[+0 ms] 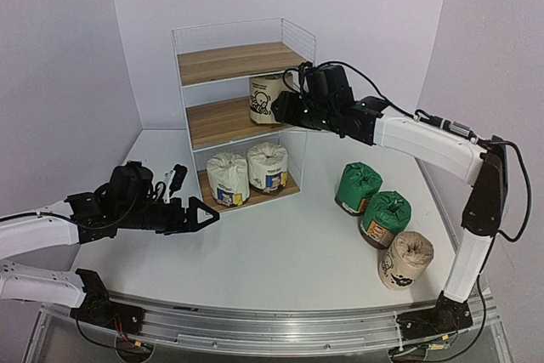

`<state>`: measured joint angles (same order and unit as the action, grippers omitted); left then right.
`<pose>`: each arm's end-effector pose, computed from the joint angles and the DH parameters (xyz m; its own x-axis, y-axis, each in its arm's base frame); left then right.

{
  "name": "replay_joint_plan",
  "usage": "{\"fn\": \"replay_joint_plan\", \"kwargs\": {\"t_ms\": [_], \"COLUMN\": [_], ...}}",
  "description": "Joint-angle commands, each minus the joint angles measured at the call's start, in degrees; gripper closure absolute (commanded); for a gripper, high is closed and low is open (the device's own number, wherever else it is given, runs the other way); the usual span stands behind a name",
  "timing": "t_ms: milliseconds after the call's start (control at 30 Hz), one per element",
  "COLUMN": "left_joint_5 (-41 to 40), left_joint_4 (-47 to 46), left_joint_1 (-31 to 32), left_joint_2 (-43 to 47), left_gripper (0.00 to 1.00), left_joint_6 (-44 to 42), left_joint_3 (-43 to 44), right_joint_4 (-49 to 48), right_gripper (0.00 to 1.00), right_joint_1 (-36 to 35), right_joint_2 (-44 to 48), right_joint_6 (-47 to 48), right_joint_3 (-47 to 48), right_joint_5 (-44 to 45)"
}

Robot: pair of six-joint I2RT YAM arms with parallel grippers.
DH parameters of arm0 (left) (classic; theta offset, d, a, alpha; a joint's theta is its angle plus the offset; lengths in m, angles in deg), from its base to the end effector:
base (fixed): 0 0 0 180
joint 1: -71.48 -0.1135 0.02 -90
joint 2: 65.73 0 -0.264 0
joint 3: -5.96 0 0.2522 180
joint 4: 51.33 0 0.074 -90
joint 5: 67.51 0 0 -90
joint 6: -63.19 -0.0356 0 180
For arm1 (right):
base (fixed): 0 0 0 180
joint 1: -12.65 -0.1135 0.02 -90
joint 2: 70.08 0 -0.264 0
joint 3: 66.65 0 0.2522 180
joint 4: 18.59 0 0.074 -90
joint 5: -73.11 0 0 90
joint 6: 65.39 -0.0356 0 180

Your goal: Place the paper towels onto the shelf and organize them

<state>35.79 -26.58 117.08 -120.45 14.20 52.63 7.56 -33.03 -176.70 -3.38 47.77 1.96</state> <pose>0.1401 -0.1547 0.2348 -0.8310 -0.0641 -0.5525 0.3781 0.6635 -0.6456 0.3209 0.3122 0.3668 -0.4114 0.2144 -0.8859 -0.3055 0.8833 0.3556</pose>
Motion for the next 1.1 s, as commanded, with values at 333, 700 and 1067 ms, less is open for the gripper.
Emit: {"fn": "replay_joint_plan", "kwargs": {"t_ms": [333,700,1067], "left_joint_5": [-1.0,-0.6,1.9], "left_joint_4": [0.0,0.8,-0.5], "left_joint_1": [0.2,0.2,0.2], "left_joint_2": [1.2,4.0,3.1], "left_gripper": [0.0,0.0,0.0], "left_joint_6": [0.8,0.6,-0.2], "left_joint_3": [0.7,0.0,-0.3], "right_joint_4": [-4.3,22.6,68.9], "right_gripper": [0.4,0.15,0.1], "right_joint_1": [0.6,0.6,2.0], "right_joint_2": [8.5,29.0,42.4], "right_joint_6": [0.7,-3.7,-25.7], "right_joint_3": [-9.9,-25.7,-26.5], "right_joint_5": [-0.9,-10.3,3.6]}}
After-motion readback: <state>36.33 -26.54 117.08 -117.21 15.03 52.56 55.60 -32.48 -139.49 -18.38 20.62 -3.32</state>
